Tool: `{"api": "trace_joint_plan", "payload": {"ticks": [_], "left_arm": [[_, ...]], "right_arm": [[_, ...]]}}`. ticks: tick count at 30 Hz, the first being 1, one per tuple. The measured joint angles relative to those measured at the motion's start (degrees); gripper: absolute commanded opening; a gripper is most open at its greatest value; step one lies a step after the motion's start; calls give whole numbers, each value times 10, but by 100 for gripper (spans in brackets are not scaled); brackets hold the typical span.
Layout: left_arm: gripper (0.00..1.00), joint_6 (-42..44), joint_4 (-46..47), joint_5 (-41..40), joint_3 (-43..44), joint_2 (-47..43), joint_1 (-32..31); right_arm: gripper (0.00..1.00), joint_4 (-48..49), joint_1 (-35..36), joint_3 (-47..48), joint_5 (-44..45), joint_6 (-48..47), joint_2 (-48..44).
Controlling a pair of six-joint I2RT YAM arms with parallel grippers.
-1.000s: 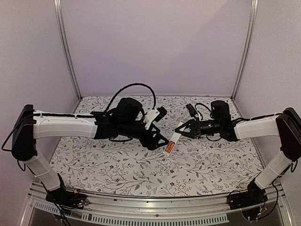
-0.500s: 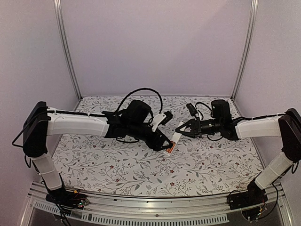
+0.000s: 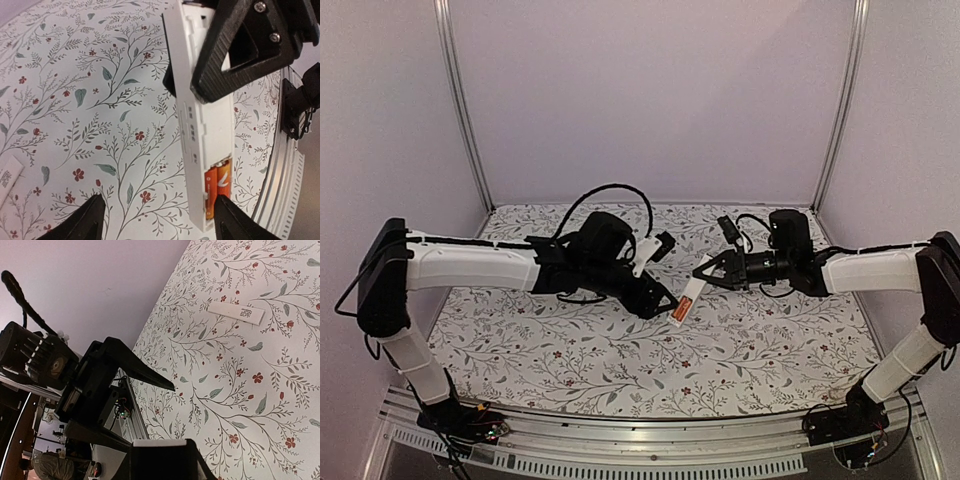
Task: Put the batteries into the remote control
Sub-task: Press the battery in the battery compartment, then pass from the right arm to the left
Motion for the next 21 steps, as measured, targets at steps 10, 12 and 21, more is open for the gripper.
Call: {"api": "trace_joint_plan", "payload": {"ticks": [10, 12, 21], "left_arm": [[83, 5, -2, -82, 17, -4, -42], [82, 6, -5, -107, 49, 22, -59], [68, 6, -49, -195, 140, 102, -83]], "right_arm": [[0, -17, 2, 0, 54, 10, -1], [0, -18, 2, 0, 63, 14, -1], [0, -20, 2, -3, 81, 26, -3]]}}
